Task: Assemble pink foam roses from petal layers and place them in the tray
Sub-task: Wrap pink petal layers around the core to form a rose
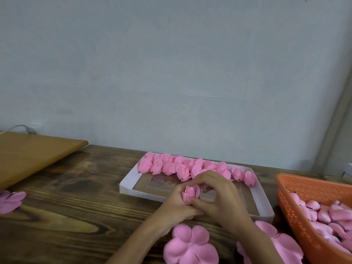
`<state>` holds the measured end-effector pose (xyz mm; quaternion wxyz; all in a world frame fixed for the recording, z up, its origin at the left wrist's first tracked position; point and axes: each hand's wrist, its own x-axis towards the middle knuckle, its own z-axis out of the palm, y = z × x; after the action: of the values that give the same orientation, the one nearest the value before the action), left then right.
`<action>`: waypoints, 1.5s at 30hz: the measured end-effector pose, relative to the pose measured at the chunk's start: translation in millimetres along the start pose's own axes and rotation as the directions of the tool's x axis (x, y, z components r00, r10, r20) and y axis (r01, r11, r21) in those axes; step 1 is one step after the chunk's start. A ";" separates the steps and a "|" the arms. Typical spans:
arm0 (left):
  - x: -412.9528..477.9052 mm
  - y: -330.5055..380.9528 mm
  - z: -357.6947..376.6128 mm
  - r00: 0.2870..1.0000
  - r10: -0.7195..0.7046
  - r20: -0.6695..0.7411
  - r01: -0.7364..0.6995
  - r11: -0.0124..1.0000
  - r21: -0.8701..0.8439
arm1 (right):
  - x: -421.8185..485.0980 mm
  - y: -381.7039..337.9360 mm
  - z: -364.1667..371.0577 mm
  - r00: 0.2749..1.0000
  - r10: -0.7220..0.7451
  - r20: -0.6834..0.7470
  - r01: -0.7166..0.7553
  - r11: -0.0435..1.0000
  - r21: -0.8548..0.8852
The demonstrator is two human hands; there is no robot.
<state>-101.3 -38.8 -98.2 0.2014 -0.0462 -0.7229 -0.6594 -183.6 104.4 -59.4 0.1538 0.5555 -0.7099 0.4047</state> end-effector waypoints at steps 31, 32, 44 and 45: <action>-0.1 -1.8 8.5 0.947 -0.078 -0.310 0.087 0.996 0.015 | -3.2 -2.2 28.6 0.990 0.006 -0.140 -0.014 0.998 -0.056; 0.1 -1.1 9.1 0.947 -0.094 -0.308 0.097 0.995 -0.006 | -3.1 -2.7 28.6 0.991 0.011 -0.135 -0.016 0.999 -0.037; 0.2 15.2 -3.2 0.864 -0.321 -0.388 0.118 0.878 -0.463 | -9.8 -25.2 60.1 0.932 0.354 0.076 -0.346 0.809 0.475; -0.1 15.8 -2.6 0.868 -0.315 -0.383 0.120 0.883 -0.454 | -9.6 -26.2 61.8 0.930 0.363 0.066 -0.348 0.806 0.478</action>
<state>-95.3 -39.3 -83.3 0.2698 0.1480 -0.5003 -0.8093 -142.2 63.4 -93.8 -0.0577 0.4275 -0.6756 0.5979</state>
